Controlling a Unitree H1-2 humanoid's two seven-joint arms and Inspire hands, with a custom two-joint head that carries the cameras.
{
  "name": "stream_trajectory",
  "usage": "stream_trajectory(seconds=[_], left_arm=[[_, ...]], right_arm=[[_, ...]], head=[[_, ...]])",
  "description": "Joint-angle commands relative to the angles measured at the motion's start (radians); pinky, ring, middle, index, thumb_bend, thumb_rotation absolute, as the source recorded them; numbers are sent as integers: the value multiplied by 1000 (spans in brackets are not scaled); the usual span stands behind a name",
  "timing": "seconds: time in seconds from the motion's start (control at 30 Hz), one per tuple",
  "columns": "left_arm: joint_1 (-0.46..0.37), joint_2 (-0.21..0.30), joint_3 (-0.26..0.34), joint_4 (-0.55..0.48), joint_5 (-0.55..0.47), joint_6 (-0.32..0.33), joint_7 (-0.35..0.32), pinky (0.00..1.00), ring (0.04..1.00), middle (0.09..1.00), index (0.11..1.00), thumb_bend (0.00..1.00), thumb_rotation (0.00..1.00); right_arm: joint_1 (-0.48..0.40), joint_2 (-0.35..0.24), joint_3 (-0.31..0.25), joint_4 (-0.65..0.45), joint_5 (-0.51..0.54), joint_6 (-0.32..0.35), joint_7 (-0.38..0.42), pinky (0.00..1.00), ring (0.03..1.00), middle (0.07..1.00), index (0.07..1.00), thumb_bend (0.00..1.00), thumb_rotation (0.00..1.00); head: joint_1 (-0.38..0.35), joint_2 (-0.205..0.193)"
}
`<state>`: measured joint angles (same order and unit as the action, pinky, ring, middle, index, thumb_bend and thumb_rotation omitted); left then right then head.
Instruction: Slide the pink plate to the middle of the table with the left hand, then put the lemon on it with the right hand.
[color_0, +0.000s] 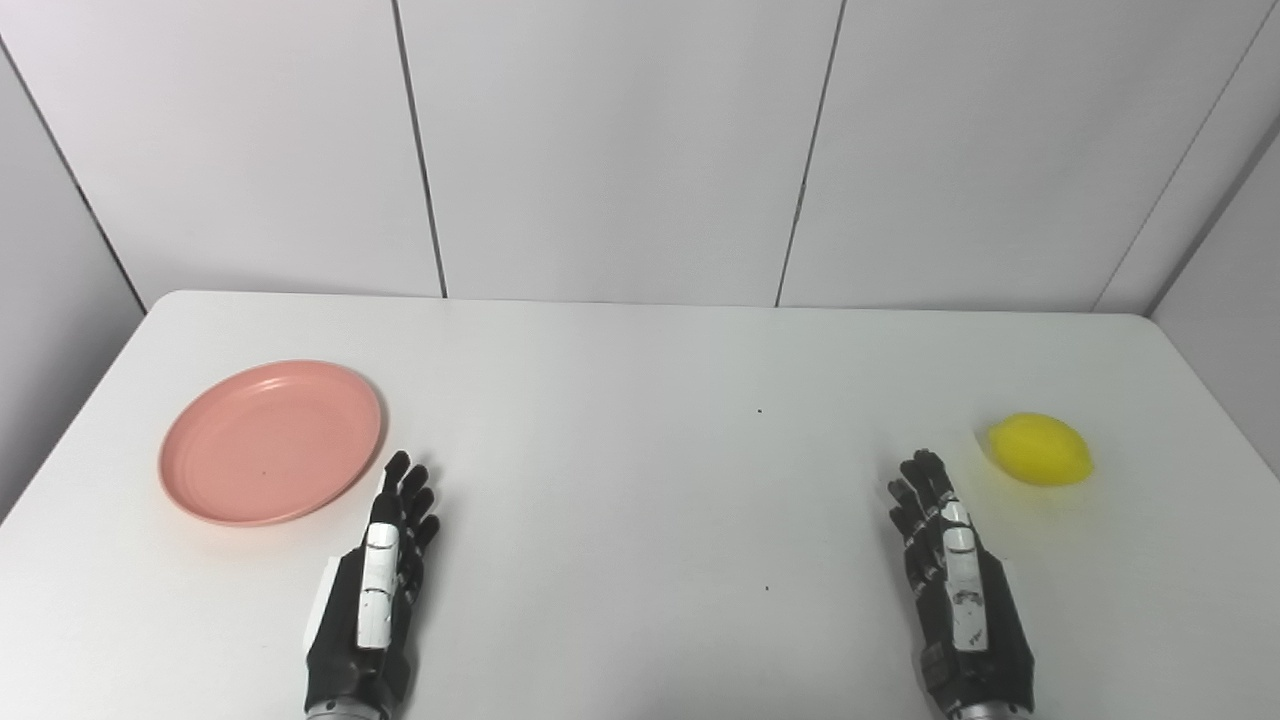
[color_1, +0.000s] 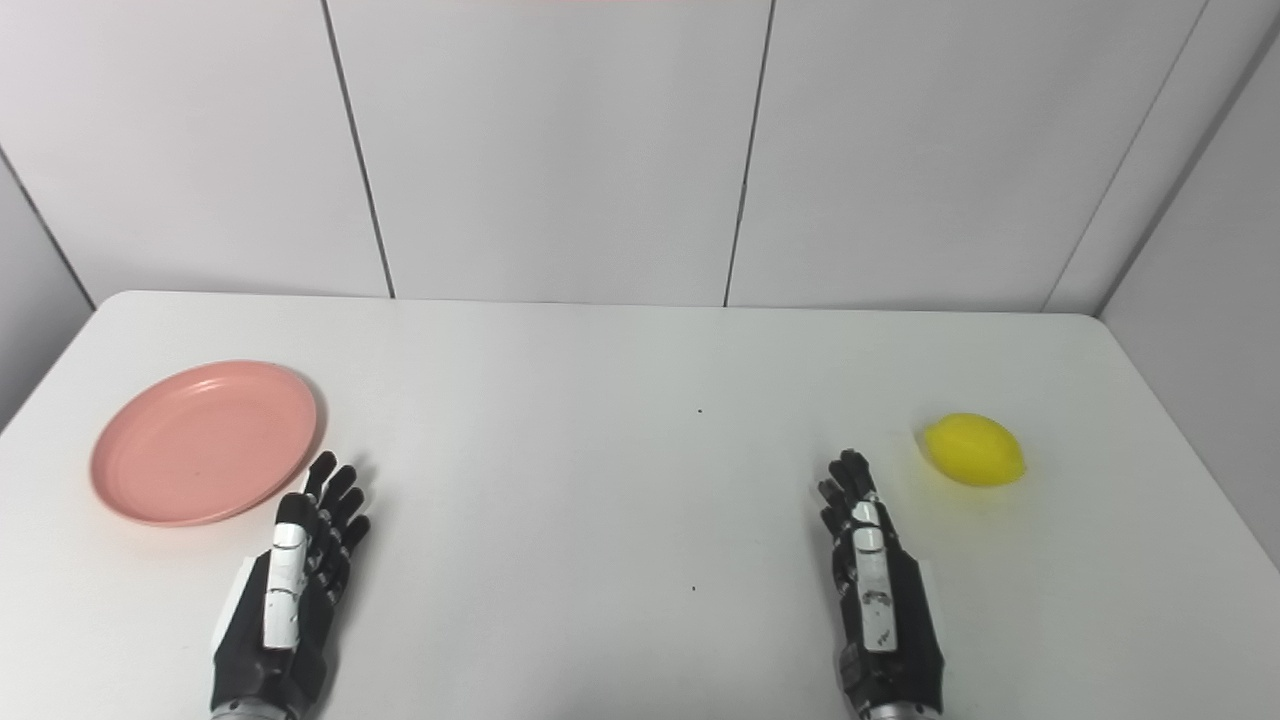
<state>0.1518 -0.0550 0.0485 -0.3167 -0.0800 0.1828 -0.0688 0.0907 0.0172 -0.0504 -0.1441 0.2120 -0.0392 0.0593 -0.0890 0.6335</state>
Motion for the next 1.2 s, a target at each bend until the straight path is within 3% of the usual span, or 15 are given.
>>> stream_trajectory(seconds=[0.0, 0.67, 1.17], left_arm=[[60, 40, -2, -14, 7, -19, -9, 1000, 1000, 995, 1000, 703, 1000], [59, 39, -4, -9, 13, -24, -7, 1000, 1000, 993, 1000, 700, 1000], [61, -26, -66, 40, 79, -79, 49, 1000, 986, 967, 984, 671, 1000]], right_arm=[[15, 8, 10, 44, 2, -13, 11, 1000, 954, 951, 934, 712, 904], [15, 9, 8, 47, 5, -16, 11, 1000, 954, 949, 936, 709, 899], [14, -61, -35, 98, 93, -43, 79, 1000, 983, 986, 983, 710, 929]], head=[[-1, -1], [5, -2], [223, -77]])
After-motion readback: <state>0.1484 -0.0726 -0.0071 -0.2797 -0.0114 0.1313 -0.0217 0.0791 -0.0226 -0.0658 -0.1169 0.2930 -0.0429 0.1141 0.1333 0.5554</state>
